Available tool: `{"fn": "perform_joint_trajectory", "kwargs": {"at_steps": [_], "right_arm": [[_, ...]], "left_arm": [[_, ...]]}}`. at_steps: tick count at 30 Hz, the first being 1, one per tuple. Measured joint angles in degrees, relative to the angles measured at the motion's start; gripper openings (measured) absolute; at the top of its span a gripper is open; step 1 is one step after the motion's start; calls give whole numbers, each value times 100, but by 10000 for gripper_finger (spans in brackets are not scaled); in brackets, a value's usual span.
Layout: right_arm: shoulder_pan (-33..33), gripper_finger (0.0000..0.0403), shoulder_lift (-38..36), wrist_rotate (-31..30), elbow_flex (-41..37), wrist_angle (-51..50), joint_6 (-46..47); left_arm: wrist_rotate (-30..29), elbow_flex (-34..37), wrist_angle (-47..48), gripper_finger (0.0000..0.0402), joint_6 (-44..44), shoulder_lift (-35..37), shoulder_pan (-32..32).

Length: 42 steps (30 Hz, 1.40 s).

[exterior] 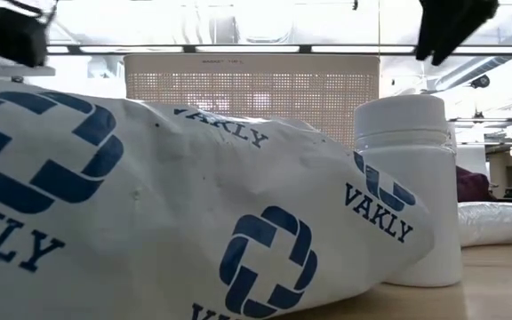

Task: Pick & place medical supplies in basket/bin
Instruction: Put the red bandage into the white bin

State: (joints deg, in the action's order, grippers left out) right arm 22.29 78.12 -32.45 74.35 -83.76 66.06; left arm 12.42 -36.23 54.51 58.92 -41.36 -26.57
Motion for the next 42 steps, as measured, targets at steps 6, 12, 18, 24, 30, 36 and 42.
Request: {"fn": "perform_joint_trajectory", "kwargs": {"at_steps": [6,12,18,24,30,36,42], "right_arm": [[37,341,-17,0,-291,54,202],[32,341,-17,-4,-420,59,340],[32,341,-17,-16,-470,84,451],[32,341,-17,-77,-558,151,448],[32,341,-17,-74,-755,442,441],[32,341,-15,-24,-833,517,441],[80,340,-15,-419,-676,850,269]], "left_arm": [[-1687,141,100,276,1614,-416,-1428],[-1157,284,-561,276,1751,-1335,-2003],[-1146,59,-921,276,1462,-2449,-2116],[-1332,89,-1411,276,1645,-3026,-2116],[-1578,324,-1414,274,2015,-3424,-2103],[-1584,372,-1355,208,2023,-3225,-2101],[-1556,389,-1269,93,1978,-2732,-2101]]}}
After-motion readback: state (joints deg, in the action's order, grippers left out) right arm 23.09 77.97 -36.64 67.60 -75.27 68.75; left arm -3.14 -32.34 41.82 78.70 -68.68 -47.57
